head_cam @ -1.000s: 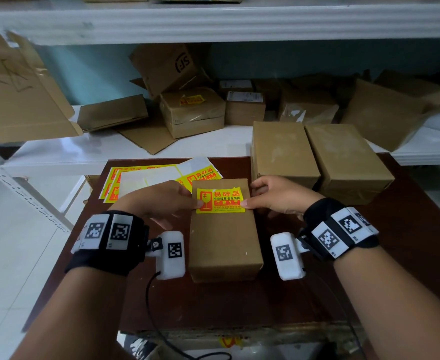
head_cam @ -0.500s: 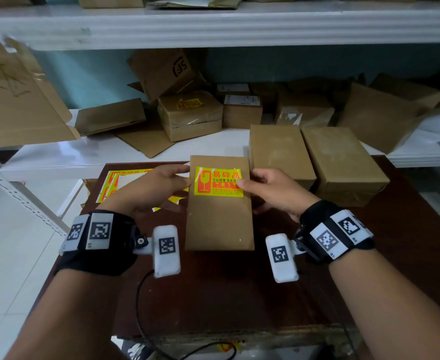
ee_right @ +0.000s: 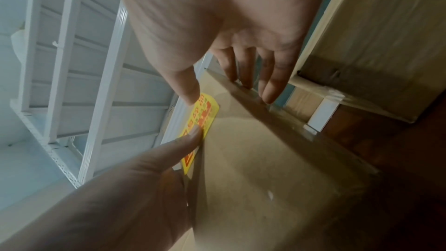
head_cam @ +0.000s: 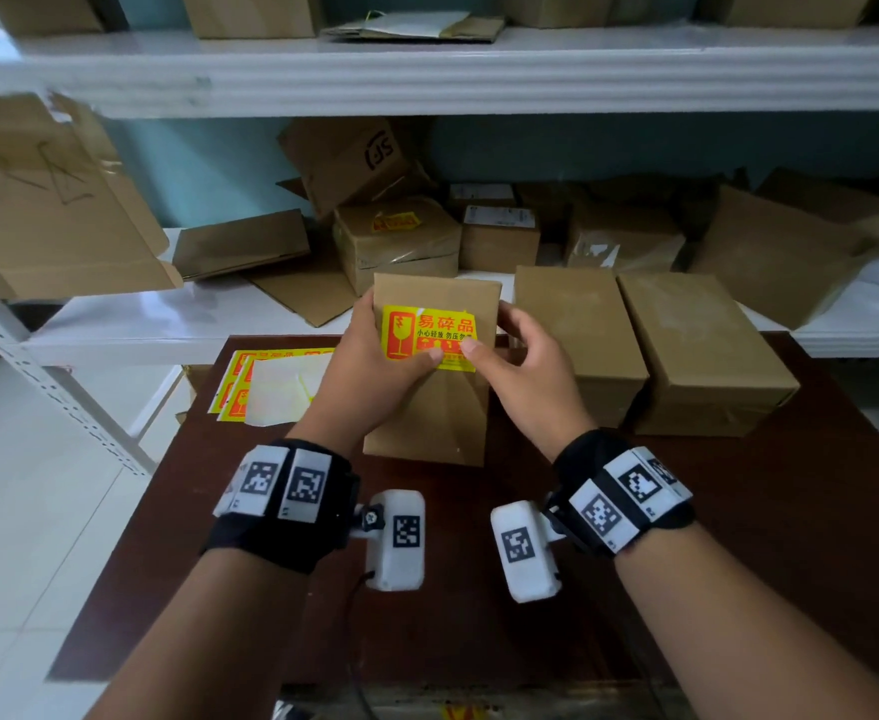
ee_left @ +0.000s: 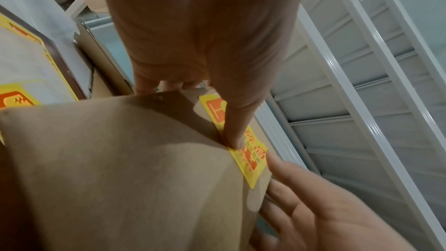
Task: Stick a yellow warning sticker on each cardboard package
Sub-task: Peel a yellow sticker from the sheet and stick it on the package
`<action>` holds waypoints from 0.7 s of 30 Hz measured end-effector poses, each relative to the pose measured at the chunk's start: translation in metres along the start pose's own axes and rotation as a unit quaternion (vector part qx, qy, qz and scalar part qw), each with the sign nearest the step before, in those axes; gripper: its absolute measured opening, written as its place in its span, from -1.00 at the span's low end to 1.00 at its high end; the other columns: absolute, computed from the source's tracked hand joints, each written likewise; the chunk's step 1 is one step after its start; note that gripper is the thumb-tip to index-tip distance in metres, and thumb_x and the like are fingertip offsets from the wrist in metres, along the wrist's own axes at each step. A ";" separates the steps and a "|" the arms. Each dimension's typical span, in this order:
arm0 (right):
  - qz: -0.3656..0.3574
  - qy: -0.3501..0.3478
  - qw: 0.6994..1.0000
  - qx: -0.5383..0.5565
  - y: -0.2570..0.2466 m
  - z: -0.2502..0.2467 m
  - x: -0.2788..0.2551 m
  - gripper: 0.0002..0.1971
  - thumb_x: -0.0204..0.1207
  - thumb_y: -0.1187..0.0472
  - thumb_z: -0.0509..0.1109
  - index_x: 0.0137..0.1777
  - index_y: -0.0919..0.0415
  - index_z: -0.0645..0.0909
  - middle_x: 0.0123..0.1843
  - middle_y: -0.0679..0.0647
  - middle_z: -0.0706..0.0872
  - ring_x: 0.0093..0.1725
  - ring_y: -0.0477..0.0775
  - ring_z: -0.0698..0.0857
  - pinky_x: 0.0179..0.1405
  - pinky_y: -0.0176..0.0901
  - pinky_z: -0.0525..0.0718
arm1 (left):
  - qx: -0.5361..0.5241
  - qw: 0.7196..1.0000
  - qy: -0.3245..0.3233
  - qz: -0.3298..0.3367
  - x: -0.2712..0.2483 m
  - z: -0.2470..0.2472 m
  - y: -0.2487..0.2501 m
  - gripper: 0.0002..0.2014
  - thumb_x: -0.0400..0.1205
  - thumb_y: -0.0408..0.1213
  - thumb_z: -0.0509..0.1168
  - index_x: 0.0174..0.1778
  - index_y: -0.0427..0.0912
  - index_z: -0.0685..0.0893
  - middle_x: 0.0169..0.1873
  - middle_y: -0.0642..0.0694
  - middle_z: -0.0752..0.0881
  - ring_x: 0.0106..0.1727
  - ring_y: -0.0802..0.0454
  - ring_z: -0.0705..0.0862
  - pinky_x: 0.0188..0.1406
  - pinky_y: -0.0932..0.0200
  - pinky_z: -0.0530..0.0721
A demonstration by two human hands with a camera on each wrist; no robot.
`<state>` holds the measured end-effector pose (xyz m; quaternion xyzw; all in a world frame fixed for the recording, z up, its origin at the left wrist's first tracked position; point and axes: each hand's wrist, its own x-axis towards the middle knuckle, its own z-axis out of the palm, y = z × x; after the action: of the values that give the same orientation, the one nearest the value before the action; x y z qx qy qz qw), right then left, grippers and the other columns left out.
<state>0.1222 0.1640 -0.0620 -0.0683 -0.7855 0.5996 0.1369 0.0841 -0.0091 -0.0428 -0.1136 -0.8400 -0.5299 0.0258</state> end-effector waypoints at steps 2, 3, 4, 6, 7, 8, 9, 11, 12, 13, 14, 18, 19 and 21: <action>0.001 0.000 1.000 -0.001 0.002 0.004 0.003 -0.36 0.53 0.00 0.56 0.60 -0.02 0.47 0.30 -0.22 0.72 0.27 -0.22 0.70 0.35 -0.02 0.72 | 0.021 1.000 0.013 0.003 0.001 0.000 -0.003 -0.28 0.56 -0.15 0.54 0.60 0.00 0.36 0.17 0.20 0.62 0.01 0.44 0.59 -0.14 0.55 0.47; 0.001 -0.001 1.000 -0.004 0.003 0.006 0.004 -0.31 0.50 -0.04 0.56 0.62 -0.02 0.45 0.32 -0.19 0.73 0.29 -0.21 0.69 0.37 0.01 0.70 | 0.026 1.000 0.016 0.002 0.001 -0.001 -0.004 -0.28 0.56 -0.12 0.53 0.61 0.01 0.37 0.21 0.18 0.65 0.04 0.43 0.60 -0.08 0.50 0.50; 0.003 0.000 1.000 -0.008 0.005 0.008 0.004 -0.23 0.45 -0.12 0.56 0.64 -0.03 0.41 0.35 -0.18 0.73 0.32 -0.20 0.68 0.40 0.03 0.69 | 0.024 1.000 0.019 0.001 0.003 -0.002 -0.007 -0.27 0.55 -0.10 0.54 0.62 0.01 0.39 0.26 0.14 0.69 0.11 0.36 0.64 0.02 0.42 0.57; 0.006 0.005 1.000 -0.018 0.006 0.011 0.005 -0.07 0.33 -0.26 0.53 0.70 -0.05 0.32 0.45 -0.17 0.68 0.43 -0.15 0.63 0.46 0.07 0.65 | 0.008 1.000 0.020 -0.007 0.005 -0.003 -0.012 -0.26 0.52 -0.07 0.56 0.61 0.01 0.42 0.29 0.04 0.74 0.23 0.17 0.71 0.24 0.11 0.70; 0.006 0.007 1.000 -0.023 0.007 0.013 0.005 -0.04 0.31 -0.28 0.53 0.71 -0.06 0.28 0.47 -0.16 0.66 0.46 -0.13 0.61 0.48 0.09 0.63 | 0.005 1.000 0.018 -0.013 0.006 -0.004 -0.014 -0.26 0.52 -0.07 0.56 0.61 0.00 0.43 0.28 0.02 0.76 0.23 0.13 0.73 0.29 -0.01 0.71; 0.007 0.007 1.000 -0.027 0.007 0.013 0.005 -0.02 0.30 -0.29 0.53 0.71 -0.06 0.27 0.47 -0.15 0.66 0.45 -0.12 0.62 0.48 0.09 0.63 | 0.002 1.000 0.015 -0.017 0.006 -0.005 -0.014 -0.26 0.52 -0.08 0.56 0.61 0.00 0.43 0.27 0.00 0.77 0.23 0.11 0.75 0.30 -0.07 0.71; 0.007 0.007 1.000 -0.030 0.008 0.014 0.005 -0.01 0.28 -0.30 0.53 0.71 -0.06 0.27 0.45 -0.15 0.68 0.42 -0.12 0.64 0.46 0.09 0.64 | -0.003 1.000 0.012 -0.019 0.006 -0.006 -0.014 -0.27 0.53 -0.09 0.56 0.61 -0.01 0.44 0.26 0.00 0.78 0.22 0.11 0.76 0.30 -0.08 0.72; 0.004 0.006 0.999 -0.036 0.008 0.015 0.005 -0.01 0.29 -0.28 0.55 0.70 -0.04 0.27 0.40 -0.15 0.71 0.37 -0.11 0.68 0.44 0.10 0.65 | -0.012 1.000 0.001 -0.015 0.006 -0.006 -0.013 -0.34 0.56 -0.14 0.53 0.58 -0.03 0.47 0.26 0.01 0.78 0.22 0.12 0.76 0.30 -0.08 0.72; 0.003 0.007 0.999 -0.040 0.009 0.016 0.005 -0.02 0.32 -0.25 0.57 0.71 -0.03 0.25 0.40 -0.14 0.71 0.36 -0.11 0.68 0.44 0.10 0.65 | -0.015 1.000 -0.006 -0.013 0.006 -0.006 -0.013 -0.40 0.59 -0.17 0.51 0.56 -0.03 0.50 0.26 0.02 0.78 0.22 0.12 0.76 0.30 -0.08 0.72; 0.001 0.010 0.999 -0.045 0.010 0.017 0.006 0.00 0.32 -0.25 0.57 0.72 -0.02 0.23 0.41 -0.12 0.70 0.38 -0.10 0.67 0.46 0.10 0.63 | -0.019 1.000 -0.014 -0.011 0.007 -0.006 -0.014 -0.46 0.61 -0.19 0.49 0.52 -0.03 0.54 0.25 0.03 0.78 0.23 0.11 0.76 0.31 -0.10 0.72; -0.001 0.013 0.999 -0.051 0.010 0.018 0.007 0.03 0.28 -0.31 0.54 0.72 -0.03 0.21 0.44 -0.11 0.68 0.41 -0.07 0.65 0.47 0.11 0.62 | -0.021 1.000 -0.021 -0.011 0.007 -0.006 -0.015 -0.53 0.63 -0.17 0.46 0.48 -0.02 0.58 0.24 0.04 0.79 0.24 0.10 0.75 0.31 -0.14 0.71; -0.009 -0.014 0.997 -0.078 0.013 0.022 0.011 0.08 0.18 -0.44 0.48 0.71 -0.14 0.18 0.51 -0.05 0.61 0.48 0.03 0.60 0.46 0.17 0.61 | -0.020 0.999 -0.030 -0.028 0.011 -0.006 -0.021 -0.55 0.57 0.06 0.27 0.37 0.05 0.67 0.19 0.10 0.81 0.27 0.05 0.74 0.32 -0.23 0.68; -0.005 -0.024 0.997 -0.078 0.014 0.022 0.012 0.10 0.17 -0.45 0.49 0.71 -0.13 0.17 0.51 -0.05 0.60 0.49 0.03 0.60 0.46 0.18 0.61 | -0.014 0.999 -0.031 -0.032 0.012 -0.005 -0.023 -0.54 0.57 0.08 0.23 0.36 0.07 0.67 0.18 0.09 0.81 0.26 0.02 0.74 0.31 -0.24 0.67; 0.001 -0.036 0.997 -0.075 0.013 0.020 0.013 0.14 0.14 -0.44 0.49 0.72 -0.09 0.15 0.52 -0.06 0.59 0.49 0.02 0.59 0.47 0.17 0.61 | -0.015 0.998 -0.039 -0.040 0.013 -0.006 -0.024 -0.58 0.60 0.07 0.15 0.35 0.14 0.67 0.16 0.05 0.81 0.25 -0.05 0.74 0.27 -0.28 0.69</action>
<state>0.1035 0.1524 -0.0772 -0.0574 -0.8328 0.5411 0.1019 0.0659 -0.0223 -0.0597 -0.1008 -0.8360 -0.5385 -0.0298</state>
